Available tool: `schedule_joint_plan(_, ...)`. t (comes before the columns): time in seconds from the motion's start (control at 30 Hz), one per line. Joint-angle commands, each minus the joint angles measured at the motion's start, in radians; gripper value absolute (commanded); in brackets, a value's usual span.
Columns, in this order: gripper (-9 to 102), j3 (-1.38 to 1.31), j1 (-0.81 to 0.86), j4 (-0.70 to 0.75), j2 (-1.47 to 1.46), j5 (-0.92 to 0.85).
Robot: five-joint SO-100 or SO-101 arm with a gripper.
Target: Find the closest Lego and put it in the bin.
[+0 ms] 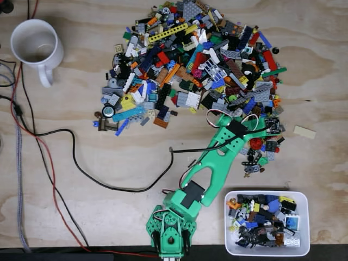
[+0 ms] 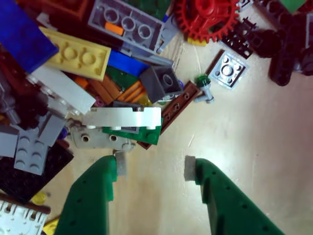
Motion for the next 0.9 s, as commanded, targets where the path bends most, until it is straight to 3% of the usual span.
schedule_joint_plan(0.0,19,-0.092,0.035,-0.011,-0.009,0.008)
schedule_joint_plan(0.43,19,-0.212,0.075,-0.035,-0.173,-0.057)
schedule_joint_plan(0.87,7,-0.227,0.054,-0.081,-0.245,-0.112)
